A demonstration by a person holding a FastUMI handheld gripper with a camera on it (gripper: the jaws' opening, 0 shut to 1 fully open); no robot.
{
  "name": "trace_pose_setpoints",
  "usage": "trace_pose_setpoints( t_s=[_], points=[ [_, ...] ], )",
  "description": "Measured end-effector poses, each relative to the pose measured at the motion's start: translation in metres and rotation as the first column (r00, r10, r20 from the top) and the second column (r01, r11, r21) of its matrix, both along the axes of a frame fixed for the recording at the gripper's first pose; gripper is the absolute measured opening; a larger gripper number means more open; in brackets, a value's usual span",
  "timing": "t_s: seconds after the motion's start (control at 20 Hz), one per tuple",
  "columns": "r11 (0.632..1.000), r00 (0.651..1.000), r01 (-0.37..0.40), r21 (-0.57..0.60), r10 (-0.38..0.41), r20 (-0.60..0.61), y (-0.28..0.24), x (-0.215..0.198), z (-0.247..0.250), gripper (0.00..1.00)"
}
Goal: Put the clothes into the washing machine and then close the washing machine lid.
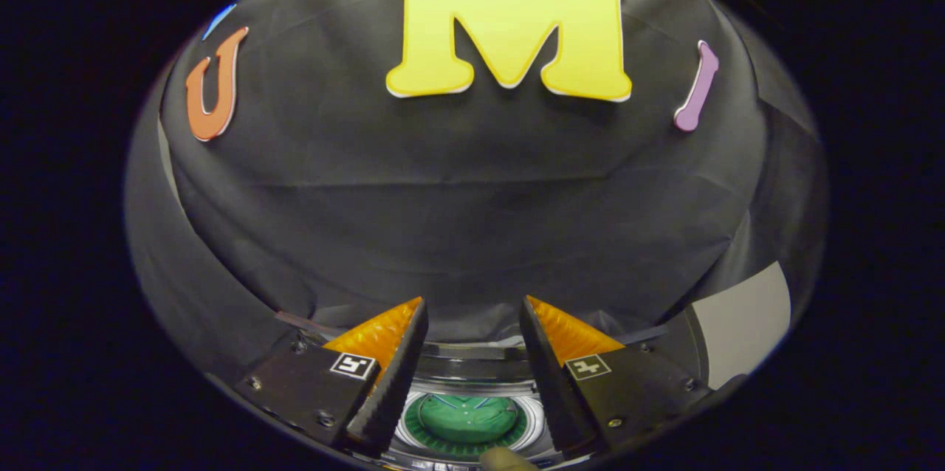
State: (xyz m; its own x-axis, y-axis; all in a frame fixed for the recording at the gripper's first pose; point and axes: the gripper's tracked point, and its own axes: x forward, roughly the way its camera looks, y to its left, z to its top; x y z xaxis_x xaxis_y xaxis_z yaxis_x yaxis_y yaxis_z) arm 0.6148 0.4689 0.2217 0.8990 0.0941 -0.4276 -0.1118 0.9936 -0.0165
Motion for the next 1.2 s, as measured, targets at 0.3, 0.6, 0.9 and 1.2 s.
trace_pose_setpoints(
  t_s=[0.3, 0.6, 0.9, 1.2],
  points=[
    [0.999, 0.997, 0.038, 0.013, -0.037, -0.068, -0.005, 0.015, -0.022, 0.8],
    [0.999, 0.999, 0.029, 0.015, -0.029, -0.016, -0.006, 0.007, -0.022, 0.8],
    [1.0, 0.999, 0.013, 0.02, -0.014, 0.047, -0.007, 0.001, -0.023, 0.8],
    [0.999, 0.996, 0.02, 0.029, -0.022, 0.087, -0.008, -0.004, -0.023, 0.8]
  ],
)
